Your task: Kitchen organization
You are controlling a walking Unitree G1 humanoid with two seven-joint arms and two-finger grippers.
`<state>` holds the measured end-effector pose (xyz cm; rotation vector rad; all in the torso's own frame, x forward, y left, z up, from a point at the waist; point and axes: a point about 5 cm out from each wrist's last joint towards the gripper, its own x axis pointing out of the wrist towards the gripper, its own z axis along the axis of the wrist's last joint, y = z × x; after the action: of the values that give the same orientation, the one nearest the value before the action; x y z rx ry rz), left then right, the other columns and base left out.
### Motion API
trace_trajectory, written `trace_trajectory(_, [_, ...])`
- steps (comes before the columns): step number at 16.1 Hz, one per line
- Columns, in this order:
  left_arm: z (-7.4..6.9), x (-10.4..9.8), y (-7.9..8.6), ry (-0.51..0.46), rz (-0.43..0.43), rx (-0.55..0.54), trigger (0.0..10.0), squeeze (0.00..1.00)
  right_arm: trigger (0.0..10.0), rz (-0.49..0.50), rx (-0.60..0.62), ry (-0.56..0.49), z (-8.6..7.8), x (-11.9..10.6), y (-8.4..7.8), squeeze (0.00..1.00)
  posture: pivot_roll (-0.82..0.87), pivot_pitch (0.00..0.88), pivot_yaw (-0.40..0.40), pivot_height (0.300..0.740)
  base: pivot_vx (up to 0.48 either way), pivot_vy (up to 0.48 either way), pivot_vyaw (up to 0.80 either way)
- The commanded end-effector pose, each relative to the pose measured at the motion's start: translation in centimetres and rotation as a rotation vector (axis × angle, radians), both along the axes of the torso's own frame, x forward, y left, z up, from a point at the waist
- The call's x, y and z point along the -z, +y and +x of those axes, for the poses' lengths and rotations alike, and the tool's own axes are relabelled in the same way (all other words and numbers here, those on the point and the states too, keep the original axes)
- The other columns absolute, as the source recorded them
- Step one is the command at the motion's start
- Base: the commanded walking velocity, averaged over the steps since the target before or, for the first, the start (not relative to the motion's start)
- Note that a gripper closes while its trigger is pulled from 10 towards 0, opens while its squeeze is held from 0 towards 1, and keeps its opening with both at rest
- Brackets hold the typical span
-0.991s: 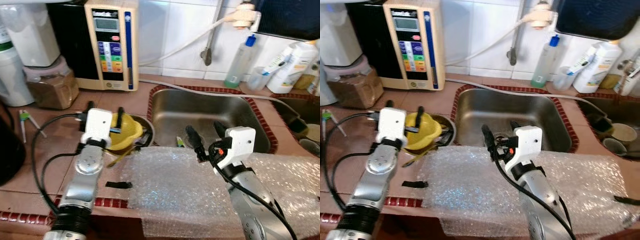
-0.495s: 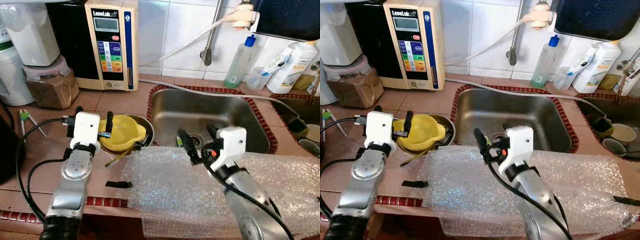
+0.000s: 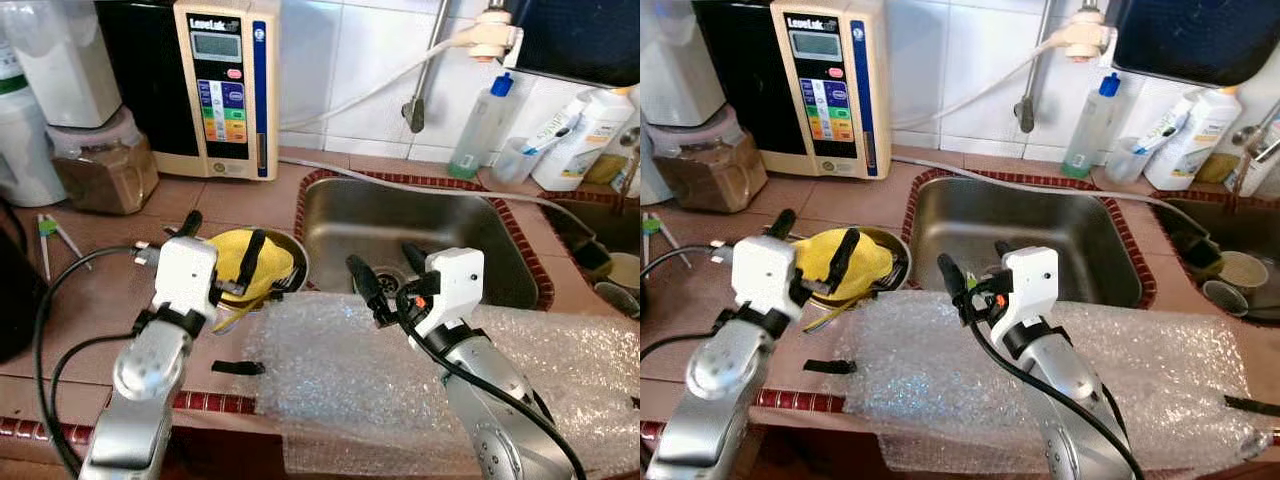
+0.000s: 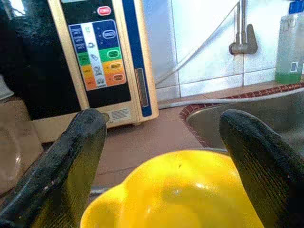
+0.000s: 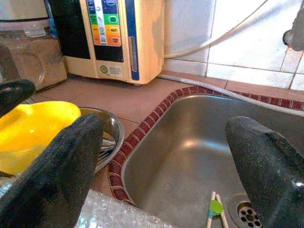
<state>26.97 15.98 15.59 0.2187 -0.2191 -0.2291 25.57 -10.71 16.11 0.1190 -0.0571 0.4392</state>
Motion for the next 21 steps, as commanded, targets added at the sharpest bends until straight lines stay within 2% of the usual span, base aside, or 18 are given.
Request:
trace_trajectory(1, [-0.4,-0.1,-0.3,-0.002,0.007,0.032,10.0,0.0,10.0,-0.006,-0.001,0.006,0.1,-0.1,-0.3,0.83,0.17,0.0,-0.081,0.74,0.0,0.0,0.0])
trace_trajectory(2, [-0.7,0.2,-0.1,0.024,0.002,0.043,10.0,0.17,10.0,-0.012,-0.01,0.01,0.1,0.0,-0.4,0.82,0.17,0.0,-0.086,0.74,0.0,0.0,0.0])
trace_trajectory(3, [-1.0,0.3,0.2,0.05,-0.013,0.062,10.0,0.14,10.0,-0.021,-0.017,0.013,0.1,0.0,-0.4,0.82,0.17,0.0,-0.089,0.74,0.0,0.0,0.0])
trace_trajectory(4, [-1.4,0.4,0.4,0.064,-0.009,0.078,10.0,0.58,10.0,-0.033,-0.022,0.018,0.1,0.1,-0.5,0.8,0.18,0.0,-0.091,0.74,0.0,0.0,0.0])
trace_trajectory(5, [-1.6,0.4,0.5,0.069,0.001,0.072,10.0,0.56,10.0,-0.039,-0.025,0.02,0.1,0.1,-0.5,0.79,0.18,0.0,-0.091,0.74,0.0,0.0,0.0])
trace_trajectory(6, [-1.8,0.7,0.7,0.099,-0.023,0.065,10.0,1.0,10.0,-0.041,-0.028,0.023,0.1,0.1,-0.5,0.76,0.18,0.0,-0.092,0.74,0.0,0.0,0.0])
trace_trajectory(7, [-1.9,1.2,0.5,0.147,-0.07,0.058,10.0,1.0,10.0,-0.044,-0.057,0.029,-0.1,0.2,-0.1,0.75,0.18,0.0,-0.092,0.74,0.0,0.0,0.0])
trace_trajectory(9, [-1.8,1.4,0.2,0.182,-0.094,0.058,10.0,1.0,10.0,-0.049,-0.1,0.031,-0.3,0.3,0.4,0.62,0.18,0.0,-0.09,0.74,0.0,0.0,0.0])
trace_trajectory(10, [-1.7,1.8,0.1,0.235,-0.148,0.064,10.0,0.0,10.0,-0.052,-0.122,0.038,-0.5,0.4,0.6,0.44,0.17,0.0,-0.085,0.74,0.0,0.0,0.0])
trace_trajectory(12, [-1.5,1.9,0.2,0.257,-0.178,0.067,10.0,0.0,10.0,-0.056,-0.129,0.039,-0.6,0.5,0.7,0.36,0.17,0.0,-0.078,0.74,0.0,0.0,0.0])
trace_trajectory(15, [-0.9,2.4,0.6,0.34,-0.263,0.029,10.0,0.0,10.0,-0.057,-0.129,0.04,-0.6,0.6,0.8,0.35,0.17,0.0,-0.068,0.74,0.0,0.0,0.0])
trace_trajectory(20, [-0.5,3.1,-0.3,0.458,-0.298,0.059,10.0,0.0,10.0,-0.054,-0.129,0.041,-0.6,0.6,1.1,0.34,0.17,0.0,-0.068,0.74,0.0,0.0,0.0])
trace_trajectory(21, [-0.4,3.4,-0.6,0.483,-0.279,0.066,10.0,0.0,10.0,-0.073,-0.154,0.044,-0.9,0.8,1.4,0.32,0.16,0.0,-0.069,0.74,0.0,0.0,0.0])
